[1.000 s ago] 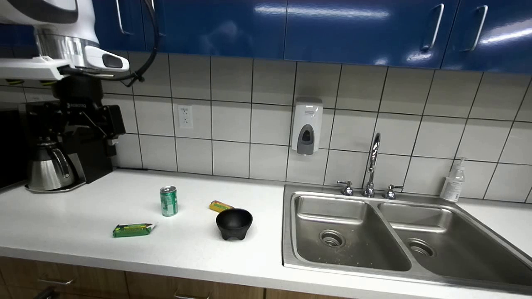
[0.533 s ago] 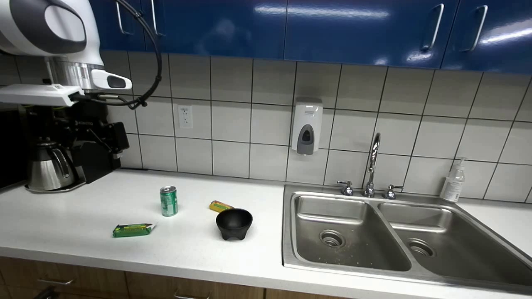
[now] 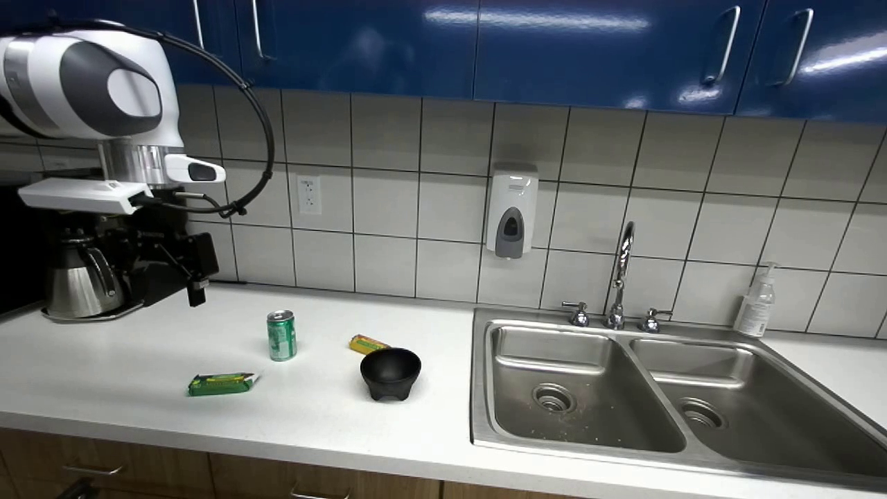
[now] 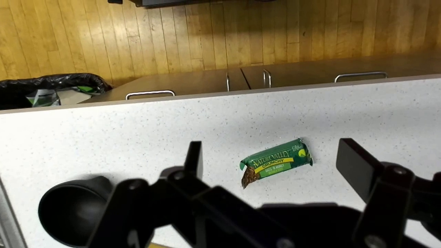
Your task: Lift the drink can and put it in the black bowl.
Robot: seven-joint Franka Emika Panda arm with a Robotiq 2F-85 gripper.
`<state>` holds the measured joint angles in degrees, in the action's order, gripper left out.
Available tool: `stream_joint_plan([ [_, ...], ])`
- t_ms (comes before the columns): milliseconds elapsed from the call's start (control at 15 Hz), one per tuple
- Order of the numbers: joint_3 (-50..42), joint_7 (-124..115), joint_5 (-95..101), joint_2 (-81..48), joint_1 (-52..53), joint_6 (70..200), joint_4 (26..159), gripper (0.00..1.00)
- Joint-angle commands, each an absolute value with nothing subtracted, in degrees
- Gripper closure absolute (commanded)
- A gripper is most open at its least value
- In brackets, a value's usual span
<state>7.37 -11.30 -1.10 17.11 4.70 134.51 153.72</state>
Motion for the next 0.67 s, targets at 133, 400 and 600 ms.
stream_joint_plan([
  [133,7.39,-14.84,-1.3,7.33,4.28,134.37,146.35,0.0],
  [400,6.57,-16.4,-1.44,1.4,4.24,133.58,141.44,0.0],
  [600,5.45,-17.83,-0.78,-3.91,4.05,132.11,136.84,0.0],
])
